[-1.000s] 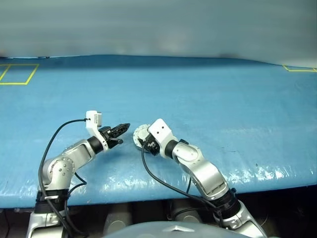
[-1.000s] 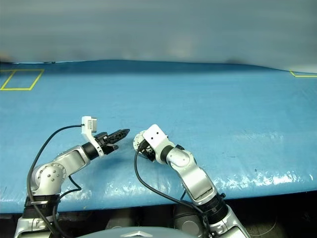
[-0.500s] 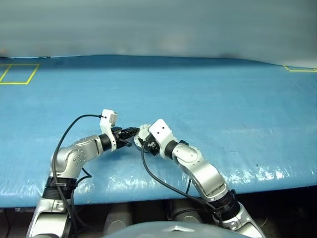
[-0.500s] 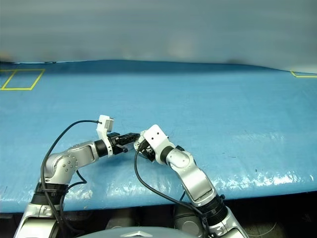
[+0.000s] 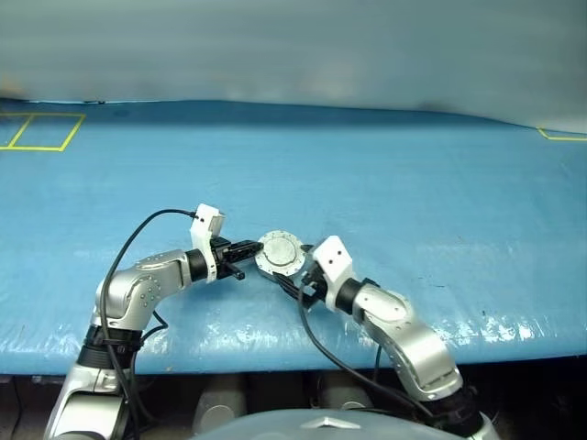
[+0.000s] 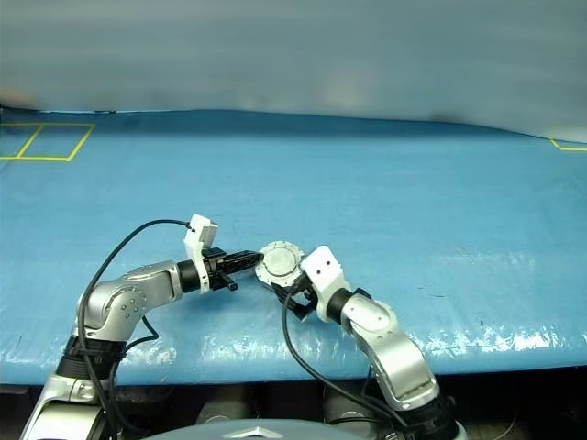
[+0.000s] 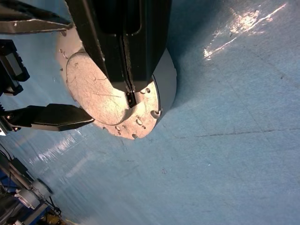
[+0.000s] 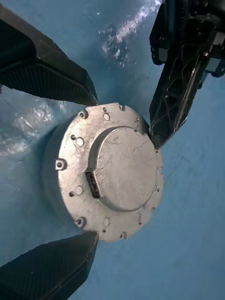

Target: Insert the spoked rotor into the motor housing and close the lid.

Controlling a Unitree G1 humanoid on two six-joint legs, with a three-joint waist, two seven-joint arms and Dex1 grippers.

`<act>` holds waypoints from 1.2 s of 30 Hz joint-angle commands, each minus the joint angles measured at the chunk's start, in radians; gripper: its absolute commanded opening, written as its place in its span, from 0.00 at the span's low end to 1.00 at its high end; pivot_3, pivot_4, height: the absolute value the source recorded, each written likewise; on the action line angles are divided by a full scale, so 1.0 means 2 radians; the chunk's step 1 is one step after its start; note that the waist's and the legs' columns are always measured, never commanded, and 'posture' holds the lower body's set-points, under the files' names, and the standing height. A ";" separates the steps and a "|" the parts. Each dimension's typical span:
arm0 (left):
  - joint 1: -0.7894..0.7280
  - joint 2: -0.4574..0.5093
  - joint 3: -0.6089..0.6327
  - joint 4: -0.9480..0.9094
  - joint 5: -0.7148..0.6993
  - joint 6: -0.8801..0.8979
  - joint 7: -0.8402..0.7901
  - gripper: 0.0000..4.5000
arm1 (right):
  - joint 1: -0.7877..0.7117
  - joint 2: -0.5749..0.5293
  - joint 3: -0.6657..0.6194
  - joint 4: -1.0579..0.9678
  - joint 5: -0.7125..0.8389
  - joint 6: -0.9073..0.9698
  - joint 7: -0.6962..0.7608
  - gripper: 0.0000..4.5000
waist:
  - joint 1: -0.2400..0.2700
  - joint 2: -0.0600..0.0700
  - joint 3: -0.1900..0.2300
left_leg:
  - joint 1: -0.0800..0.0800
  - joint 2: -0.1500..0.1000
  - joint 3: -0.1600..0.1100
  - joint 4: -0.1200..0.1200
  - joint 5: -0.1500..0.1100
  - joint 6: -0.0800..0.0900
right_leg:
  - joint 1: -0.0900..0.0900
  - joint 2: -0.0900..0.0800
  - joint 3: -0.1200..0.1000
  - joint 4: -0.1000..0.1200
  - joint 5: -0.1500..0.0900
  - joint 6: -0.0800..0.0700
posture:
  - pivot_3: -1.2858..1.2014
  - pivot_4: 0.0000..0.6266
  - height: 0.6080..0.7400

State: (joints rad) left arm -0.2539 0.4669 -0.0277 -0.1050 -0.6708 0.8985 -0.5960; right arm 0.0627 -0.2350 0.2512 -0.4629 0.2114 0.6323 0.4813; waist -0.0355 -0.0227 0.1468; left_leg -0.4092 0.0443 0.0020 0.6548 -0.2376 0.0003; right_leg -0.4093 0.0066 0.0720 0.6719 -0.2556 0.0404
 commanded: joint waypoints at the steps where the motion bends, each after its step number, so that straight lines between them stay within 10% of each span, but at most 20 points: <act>1: 0.008 0.006 -0.011 0.005 0.020 0.002 -0.005 0.00 | 0.017 0.019 -0.067 -0.036 0.102 0.056 0.011 0.99 | 0.000 0.001 0.001 | 0.000 0.000 0.000 0.000 0.000 0.000 | 0.000 0.000 0.000 0.000 0.000 0.000 | 0.52 0.24 1.00; 14: 0.015 -0.007 -0.006 0.004 0.036 -0.019 -0.007 0.00 | -0.037 0.197 -0.218 0.079 0.291 0.191 -0.140 0.99 | 0.000 0.001 0.001 | -0.002 0.000 0.000 -0.001 0.000 0.000 | -0.002 -0.001 0.000 -0.001 0.000 0.000 | 0.52 0.24 1.00; 33: 0.020 -0.014 -0.001 0.002 0.050 -0.023 -0.008 0.00 | -0.036 0.195 -0.175 0.118 0.457 0.215 -0.220 0.99 | -0.001 0.002 0.001 | -0.002 0.000 0.000 -0.003 0.000 0.001 | -0.002 -0.001 0.000 -0.003 0.001 0.001 | 0.52 0.24 1.00; 36: 0.020 -0.015 -0.002 0.002 0.053 -0.025 -0.009 0.00 | -0.037 0.194 -0.172 0.121 0.462 0.208 -0.225 0.86 | -0.001 0.002 0.001 | -0.002 0.000 0.000 -0.003 0.000 0.001 | -0.001 -0.001 0.000 -0.004 0.002 0.002 | 0.52 0.24 1.00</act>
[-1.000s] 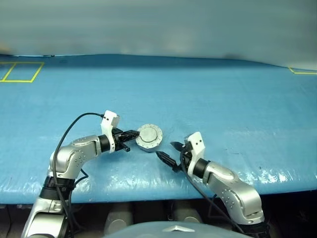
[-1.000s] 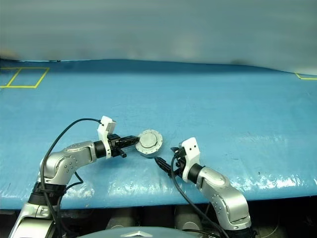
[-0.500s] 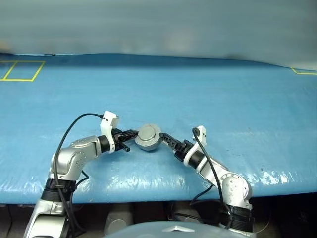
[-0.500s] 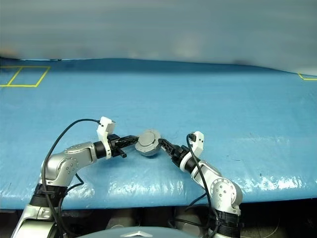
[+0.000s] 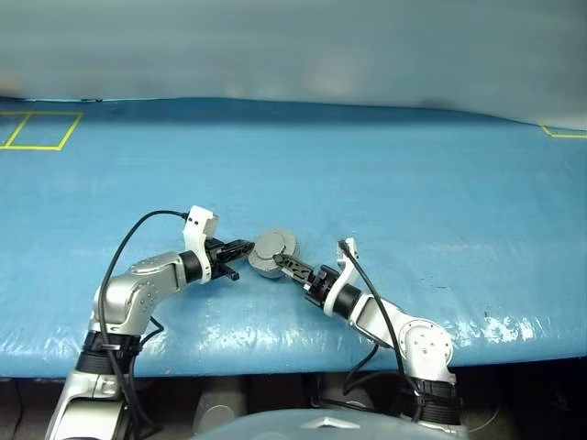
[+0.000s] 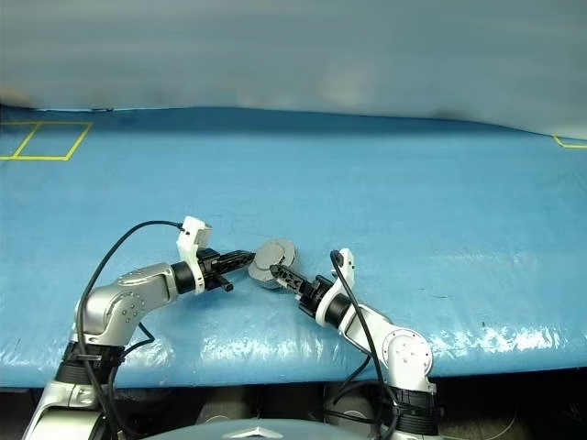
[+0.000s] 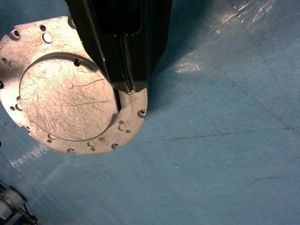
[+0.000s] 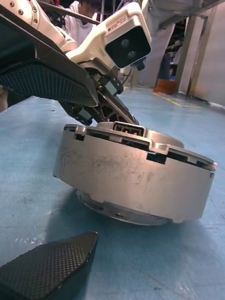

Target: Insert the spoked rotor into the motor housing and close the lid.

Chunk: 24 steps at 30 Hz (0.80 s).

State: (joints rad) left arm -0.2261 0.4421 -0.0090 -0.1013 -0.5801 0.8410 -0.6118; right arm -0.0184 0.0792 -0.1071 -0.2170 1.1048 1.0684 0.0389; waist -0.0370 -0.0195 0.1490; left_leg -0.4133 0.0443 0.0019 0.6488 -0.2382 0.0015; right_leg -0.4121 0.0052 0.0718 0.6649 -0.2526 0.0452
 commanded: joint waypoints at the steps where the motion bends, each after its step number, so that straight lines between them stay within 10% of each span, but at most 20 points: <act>1: 0.006 -0.003 -0.011 0.000 0.008 0.004 -0.001 0.00 | 0.003 0.036 0.008 -0.001 0.019 -0.012 -0.004 0.80 | 0.000 0.000 0.000 | 0.000 0.000 0.000 0.000 0.000 0.000 | 0.000 0.000 0.000 0.000 0.000 0.001 | 0.52 0.24 1.00; 6: 0.007 -0.004 -0.010 0.001 0.013 0.002 -0.005 0.00 | 0.003 0.027 0.013 0.000 0.023 -0.021 -0.009 0.45 | 0.000 0.000 0.000 | 0.000 0.000 0.000 0.000 0.000 0.000 | 0.000 0.000 0.000 0.000 0.000 0.001 | 0.52 0.24 1.00; 16: 0.023 -0.028 0.039 -0.046 -0.034 0.003 0.006 0.00 | 0.014 0.026 0.012 -0.010 0.040 -0.026 -0.008 0.43 | -0.001 0.000 0.000 | 0.000 0.000 0.000 0.000 0.000 0.000 | 0.000 0.000 0.000 0.000 0.001 0.001 | 0.52 0.24 1.00; 24: 0.056 -0.094 0.163 -0.102 -0.146 0.032 0.098 0.59 | 0.011 0.022 0.008 -0.021 0.084 -0.036 -0.011 0.27 | -0.002 0.001 0.001 | -0.002 0.001 -0.001 0.000 0.000 0.000 | -0.001 0.000 0.000 0.000 0.001 0.001 | 0.52 0.24 1.00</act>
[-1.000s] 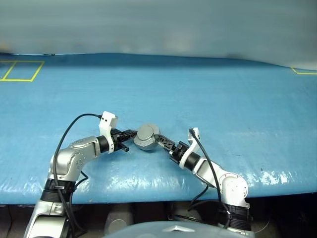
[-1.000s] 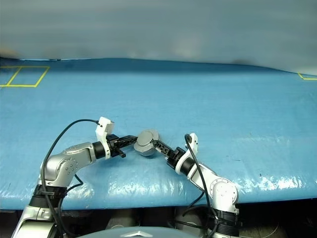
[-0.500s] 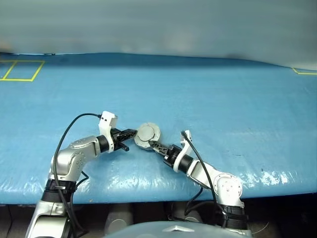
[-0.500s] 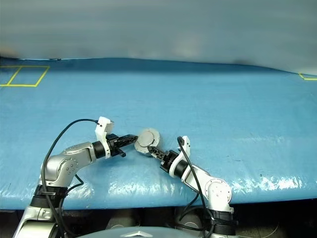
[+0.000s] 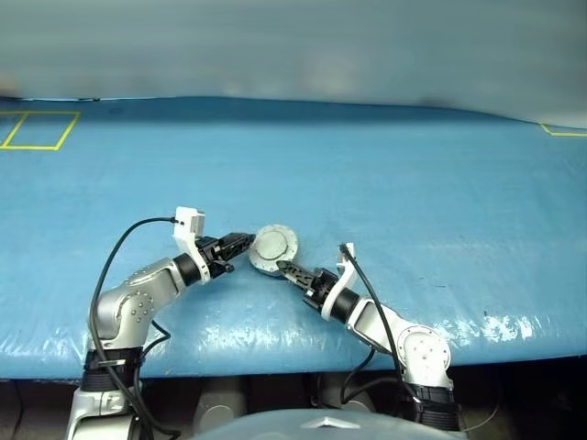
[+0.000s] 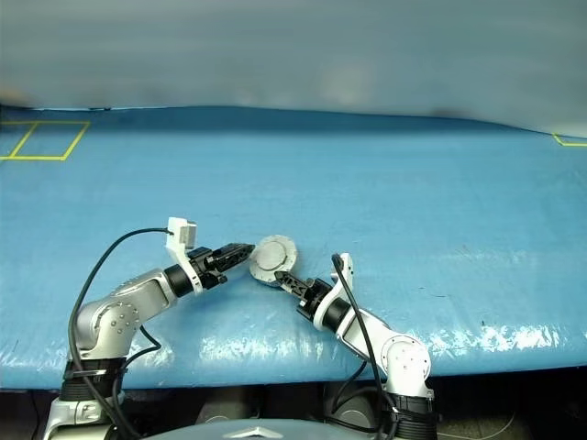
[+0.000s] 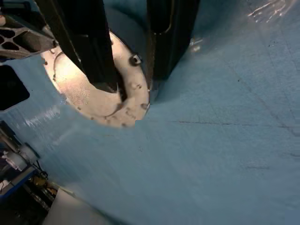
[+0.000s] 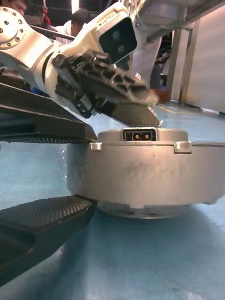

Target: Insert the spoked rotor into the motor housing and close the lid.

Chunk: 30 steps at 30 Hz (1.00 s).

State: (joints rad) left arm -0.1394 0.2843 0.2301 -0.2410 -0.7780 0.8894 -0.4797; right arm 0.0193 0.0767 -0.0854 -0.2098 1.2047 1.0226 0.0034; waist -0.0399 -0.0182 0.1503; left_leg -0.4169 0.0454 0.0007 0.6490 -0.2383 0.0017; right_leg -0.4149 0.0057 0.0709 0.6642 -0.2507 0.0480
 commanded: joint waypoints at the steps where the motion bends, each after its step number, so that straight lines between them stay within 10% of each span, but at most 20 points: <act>1: 0.022 -0.022 0.056 -0.038 -0.062 0.010 0.044 0.66 | -0.010 0.023 -0.003 -0.025 0.037 -0.015 0.006 0.27 | 0.000 0.000 0.000 | 0.000 0.000 0.000 0.000 0.000 0.000 | 0.000 0.000 0.000 0.000 0.000 0.000 | 0.52 0.24 1.00; 6: 0.071 -0.074 0.106 -0.062 -0.144 0.003 0.108 1.00 | -0.023 0.023 -0.001 -0.021 0.044 -0.025 0.000 0.27 | 0.000 0.000 0.000 | -0.001 0.000 0.000 0.000 0.000 0.000 | 0.000 0.000 0.000 -0.001 0.000 0.000 | 0.52 0.24 1.00; 17: 0.161 -0.168 0.083 -0.091 -0.315 -0.025 0.173 1.00 | -0.055 0.029 0.004 -0.026 0.099 -0.042 -0.021 0.27 | 0.000 0.000 0.000 | -0.001 -0.001 0.000 0.001 0.000 0.001 | 0.000 0.000 0.000 -0.001 0.000 0.000 | 0.52 0.24 1.00; 30: 0.156 -0.167 0.026 -0.053 -0.399 -0.053 0.217 1.00 | -0.063 0.018 0.041 -0.053 0.152 -0.051 -0.041 0.27 | 0.000 0.000 0.000 | -0.001 -0.002 0.000 0.002 0.000 0.001 | 0.000 0.001 0.000 -0.001 0.000 0.000 | 0.52 0.24 1.00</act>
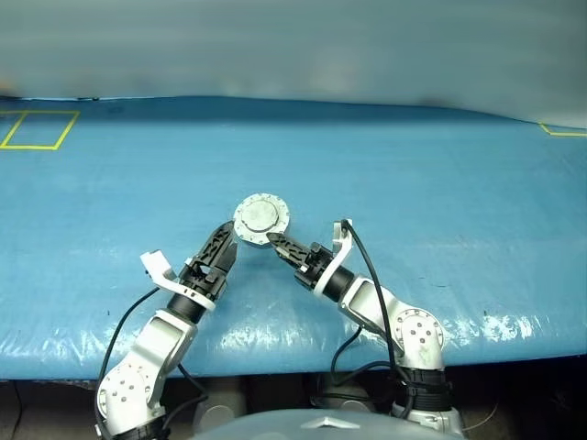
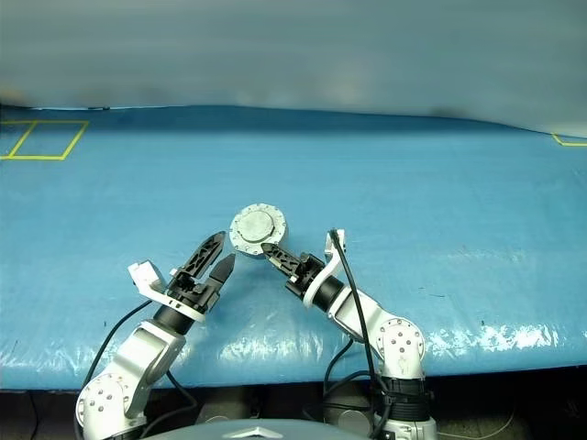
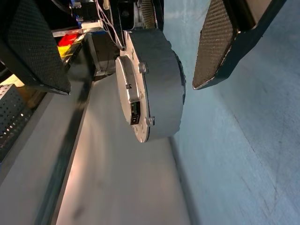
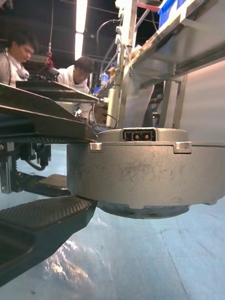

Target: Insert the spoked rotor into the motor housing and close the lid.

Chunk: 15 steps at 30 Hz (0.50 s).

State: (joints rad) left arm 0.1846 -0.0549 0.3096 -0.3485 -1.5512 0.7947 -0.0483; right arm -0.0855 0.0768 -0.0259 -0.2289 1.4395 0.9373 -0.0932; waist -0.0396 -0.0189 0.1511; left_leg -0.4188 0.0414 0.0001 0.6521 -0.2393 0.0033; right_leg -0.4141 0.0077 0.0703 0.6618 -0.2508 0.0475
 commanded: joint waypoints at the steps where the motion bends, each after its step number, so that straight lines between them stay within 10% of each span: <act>1: -0.008 0.003 -0.016 0.002 -0.012 -0.010 0.000 1.00 | -0.010 0.017 0.014 -0.045 0.037 -0.009 0.006 0.27 | 0.000 0.000 0.000 | 0.000 0.000 0.000 0.000 0.000 0.000 | 0.000 0.000 0.000 0.000 0.000 0.000 | 0.52 0.24 1.00; 15: -0.029 0.003 -0.049 0.014 -0.026 -0.033 0.002 1.00 | 0.010 -0.011 0.050 -0.056 0.043 0.001 0.010 0.27 | 0.000 0.000 0.000 | 0.000 0.000 0.000 0.000 0.000 0.000 | 0.000 0.000 0.000 0.000 0.000 0.000 | 0.52 0.24 1.00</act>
State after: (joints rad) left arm 0.1308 -0.0528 0.2239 -0.3111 -1.5741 0.7303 -0.0439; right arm -0.0541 0.0449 0.0662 -0.2656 1.4812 0.9480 -0.1101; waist -0.0388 -0.0189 0.1510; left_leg -0.4188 0.0409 0.0000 0.6526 -0.2393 0.0033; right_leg -0.4138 0.0079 0.0701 0.6618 -0.2508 0.0473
